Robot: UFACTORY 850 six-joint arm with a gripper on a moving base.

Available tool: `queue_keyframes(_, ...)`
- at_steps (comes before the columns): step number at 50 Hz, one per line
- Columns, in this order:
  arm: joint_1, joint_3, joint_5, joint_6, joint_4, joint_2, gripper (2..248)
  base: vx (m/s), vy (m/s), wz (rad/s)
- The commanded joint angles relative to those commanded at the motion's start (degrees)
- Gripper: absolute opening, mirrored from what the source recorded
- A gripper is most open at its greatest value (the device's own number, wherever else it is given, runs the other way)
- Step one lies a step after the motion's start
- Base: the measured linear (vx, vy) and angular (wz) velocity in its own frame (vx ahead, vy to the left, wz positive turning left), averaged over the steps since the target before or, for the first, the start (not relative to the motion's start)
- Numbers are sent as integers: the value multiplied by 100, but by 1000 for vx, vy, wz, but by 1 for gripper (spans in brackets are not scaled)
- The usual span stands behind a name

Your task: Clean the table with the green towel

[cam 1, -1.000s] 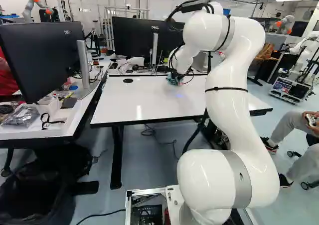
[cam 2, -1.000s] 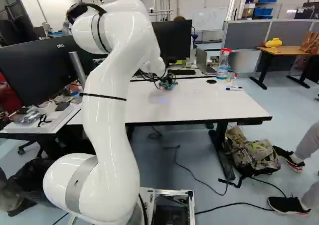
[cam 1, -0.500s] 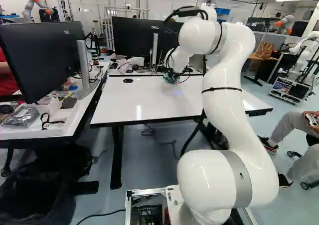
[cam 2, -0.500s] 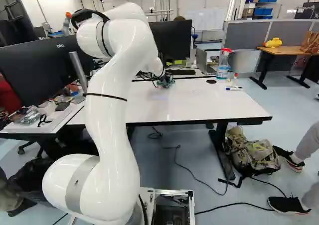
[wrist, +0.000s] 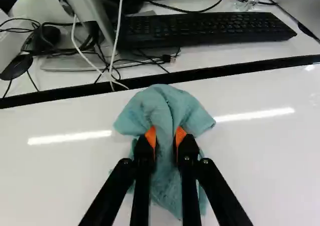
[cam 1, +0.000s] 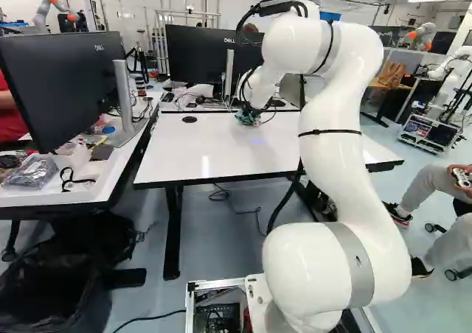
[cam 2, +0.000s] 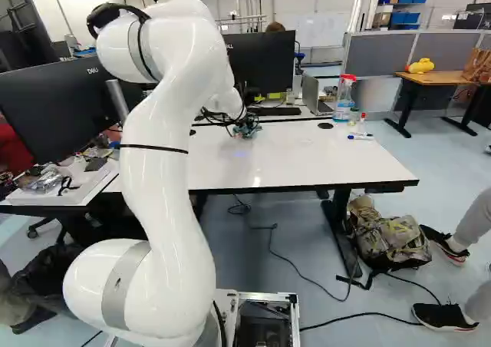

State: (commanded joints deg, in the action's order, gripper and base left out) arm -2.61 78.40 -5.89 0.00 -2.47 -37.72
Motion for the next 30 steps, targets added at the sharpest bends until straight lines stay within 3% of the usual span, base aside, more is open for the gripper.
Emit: queue_keyframes(30,86,-965,0,0,0,704,61,0,0,0)
